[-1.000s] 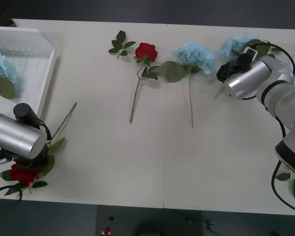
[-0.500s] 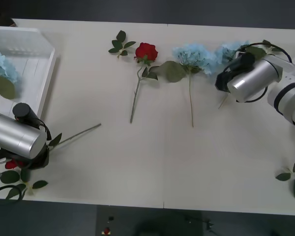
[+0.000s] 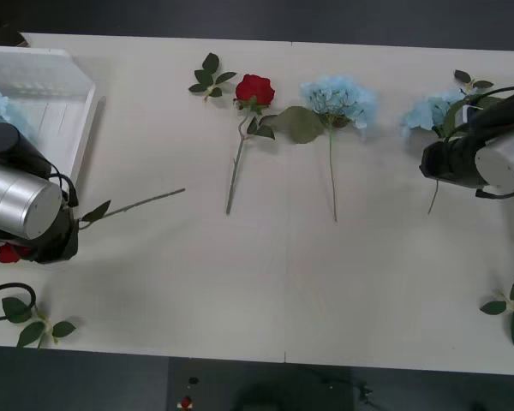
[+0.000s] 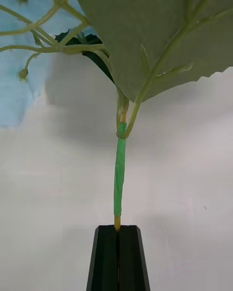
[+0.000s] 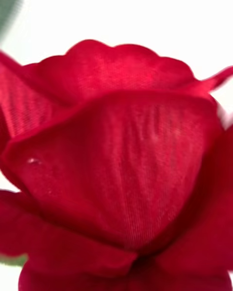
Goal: Put the red flowers into the right box and the blue flowers into the left box
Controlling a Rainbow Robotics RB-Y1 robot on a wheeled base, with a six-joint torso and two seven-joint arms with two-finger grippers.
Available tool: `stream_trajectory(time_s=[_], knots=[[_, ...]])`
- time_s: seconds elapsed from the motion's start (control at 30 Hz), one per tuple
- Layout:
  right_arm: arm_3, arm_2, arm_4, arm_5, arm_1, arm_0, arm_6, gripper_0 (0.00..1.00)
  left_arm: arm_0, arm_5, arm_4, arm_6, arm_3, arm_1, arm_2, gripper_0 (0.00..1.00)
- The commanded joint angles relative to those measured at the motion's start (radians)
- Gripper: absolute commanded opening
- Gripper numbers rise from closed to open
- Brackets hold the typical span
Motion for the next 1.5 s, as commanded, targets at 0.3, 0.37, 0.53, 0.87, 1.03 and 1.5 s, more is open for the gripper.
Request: stream_trajectory(time_s=[0.3, 0.37, 0.53, 0.87, 1.03, 1.5], knots=[[-0.312, -0.009, -0.007, -0.001, -0.198, 0.159, 0.089, 0.00, -0.044, 0.067, 0.008, -0.328, -0.271, 0.046, 0.117, 0.00], [-0.351, -0.009, -0.005, -0.002, -0.223, 0.182, 0.094, 0.00, -0.047, 0.067, 0.014, -0.372, -0.320, 0.046, 0.117, 0.00], [-0.426, -0.009, 0.001, -0.002, -0.270, 0.231, 0.099, 0.00, -0.047, 0.001, 0.058, -0.611, -0.409, 0.044, 0.090, 0.00], [-0.433, -0.009, 0.006, -0.031, -0.273, 0.248, 0.089, 1.00, -0.047, -0.342, 0.080, -1.213, -0.385, 0.044, -0.141, 0.00], [-0.447, -0.009, 0.045, -0.051, -0.273, 0.254, 0.095, 1.00, -0.048, -0.450, 0.063, -1.515, -0.328, 0.040, -0.196, 0.00], [-0.430, -0.189, -0.327, 0.041, -0.304, 0.257, 0.313, 1.00, -0.130, -0.674, 0.292, -2.376, -0.210, 0.014, -0.185, 0.00]])
